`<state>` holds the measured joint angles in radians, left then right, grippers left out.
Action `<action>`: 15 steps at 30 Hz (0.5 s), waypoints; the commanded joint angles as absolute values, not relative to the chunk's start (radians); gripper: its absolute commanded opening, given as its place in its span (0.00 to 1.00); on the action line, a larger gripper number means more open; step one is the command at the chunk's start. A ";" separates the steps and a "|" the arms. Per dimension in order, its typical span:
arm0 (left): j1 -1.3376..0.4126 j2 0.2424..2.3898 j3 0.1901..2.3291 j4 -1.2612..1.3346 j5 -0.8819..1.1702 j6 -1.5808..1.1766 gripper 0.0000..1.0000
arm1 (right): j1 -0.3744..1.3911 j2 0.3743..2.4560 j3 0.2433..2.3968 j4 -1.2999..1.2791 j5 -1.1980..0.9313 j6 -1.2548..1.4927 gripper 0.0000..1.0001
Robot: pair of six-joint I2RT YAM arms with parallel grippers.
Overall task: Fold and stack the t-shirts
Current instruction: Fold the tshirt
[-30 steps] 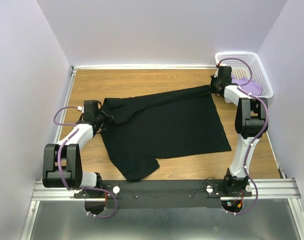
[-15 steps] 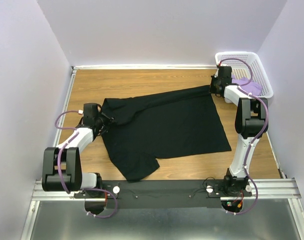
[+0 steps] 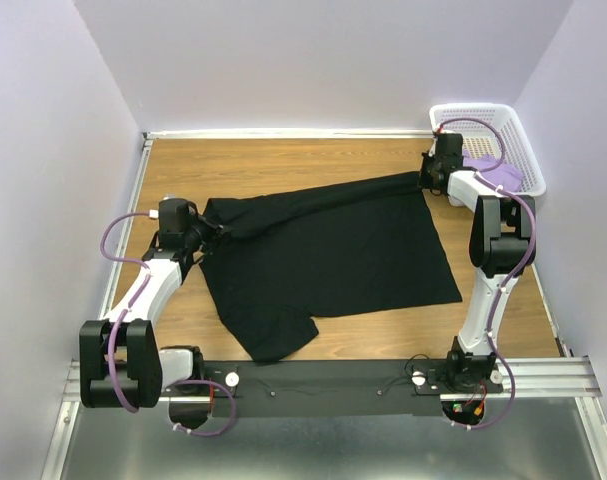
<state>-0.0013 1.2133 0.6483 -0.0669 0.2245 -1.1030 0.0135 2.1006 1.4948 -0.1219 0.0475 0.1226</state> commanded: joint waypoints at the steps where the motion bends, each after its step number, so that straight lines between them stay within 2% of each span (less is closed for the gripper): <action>1: 0.003 1.209 0.666 -0.107 0.215 -1.095 0.00 | 0.005 2.079 1.493 -0.186 0.060 0.130 0.01; 15: 0.052 1.264 0.752 -0.147 0.166 -1.008 0.00 | 0.005 2.075 1.543 -0.284 0.083 0.120 0.01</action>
<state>0.0387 1.2423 0.7040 -0.1207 0.2077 -1.0580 0.0120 2.0998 1.4971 -0.2398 0.0479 0.1226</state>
